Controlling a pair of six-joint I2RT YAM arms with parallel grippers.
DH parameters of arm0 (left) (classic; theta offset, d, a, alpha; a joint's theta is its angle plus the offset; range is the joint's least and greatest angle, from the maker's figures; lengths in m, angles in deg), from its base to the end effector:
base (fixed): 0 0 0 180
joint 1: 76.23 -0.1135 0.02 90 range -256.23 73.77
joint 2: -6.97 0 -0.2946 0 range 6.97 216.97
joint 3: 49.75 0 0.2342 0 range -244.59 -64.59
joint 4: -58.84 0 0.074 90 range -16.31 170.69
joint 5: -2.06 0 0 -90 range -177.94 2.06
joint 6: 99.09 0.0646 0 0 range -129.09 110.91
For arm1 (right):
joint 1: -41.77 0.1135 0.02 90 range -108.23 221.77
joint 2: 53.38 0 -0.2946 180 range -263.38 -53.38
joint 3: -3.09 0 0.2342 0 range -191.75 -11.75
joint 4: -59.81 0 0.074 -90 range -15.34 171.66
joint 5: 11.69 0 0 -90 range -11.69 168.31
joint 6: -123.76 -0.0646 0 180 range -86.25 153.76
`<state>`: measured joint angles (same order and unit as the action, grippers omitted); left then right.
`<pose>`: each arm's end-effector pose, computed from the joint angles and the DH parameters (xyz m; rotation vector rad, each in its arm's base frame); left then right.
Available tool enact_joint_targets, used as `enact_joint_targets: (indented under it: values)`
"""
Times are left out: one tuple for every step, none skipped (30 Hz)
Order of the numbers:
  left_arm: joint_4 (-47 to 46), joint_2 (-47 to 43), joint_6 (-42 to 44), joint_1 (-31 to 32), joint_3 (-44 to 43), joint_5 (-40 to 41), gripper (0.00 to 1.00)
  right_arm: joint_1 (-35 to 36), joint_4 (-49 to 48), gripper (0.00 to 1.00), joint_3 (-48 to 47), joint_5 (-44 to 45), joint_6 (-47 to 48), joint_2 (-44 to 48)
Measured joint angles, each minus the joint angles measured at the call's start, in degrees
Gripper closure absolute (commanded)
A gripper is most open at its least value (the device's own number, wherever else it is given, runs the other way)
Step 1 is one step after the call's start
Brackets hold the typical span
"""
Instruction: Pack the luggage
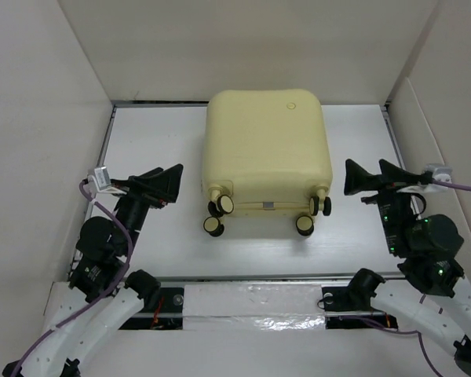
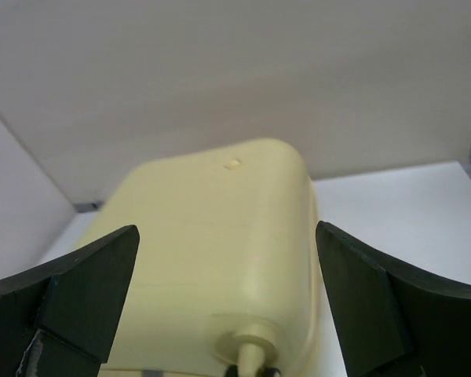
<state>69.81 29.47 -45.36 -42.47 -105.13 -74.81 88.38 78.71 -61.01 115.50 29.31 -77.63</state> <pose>0.0676 -0.0276 0.4045 -0.2371 1.2288 -0.9314 0.0616 0.0083 0.4294 0.1121 1.2861 0.3745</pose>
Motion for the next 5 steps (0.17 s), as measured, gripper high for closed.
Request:
enact_joint_targets:
  values:
    - [0.7, -0.3, 0.4, 0.0, -0.1, -0.1, 0.01, -1.1, 1.2, 0.00, 1.1, 0.9, -0.4, -0.4]
    - [1.4, -0.6, 0.7, 0.0, -0.1, -0.3, 0.01, -2.1, 2.3, 0.00, 1.8, 1.3, -0.6, -1.0]
    - [2.3, -0.9, 1.0, 0.0, -0.1, -0.5, 0.01, -3.2, 3.3, 0.00, 2.4, 1.3, -1.0, -1.9]
    - [2.9, -1.1, 1.3, 0.0, -0.1, -0.7, 0.01, -4.3, 4.2, 0.00, 2.8, 1.0, -1.5, -3.0]
    - [3.4, -1.2, 1.4, 0.0, -0.1, -0.7, 0.01, -5.2, 4.9, 0.00, 3.0, 0.4, -1.9, -4.2]
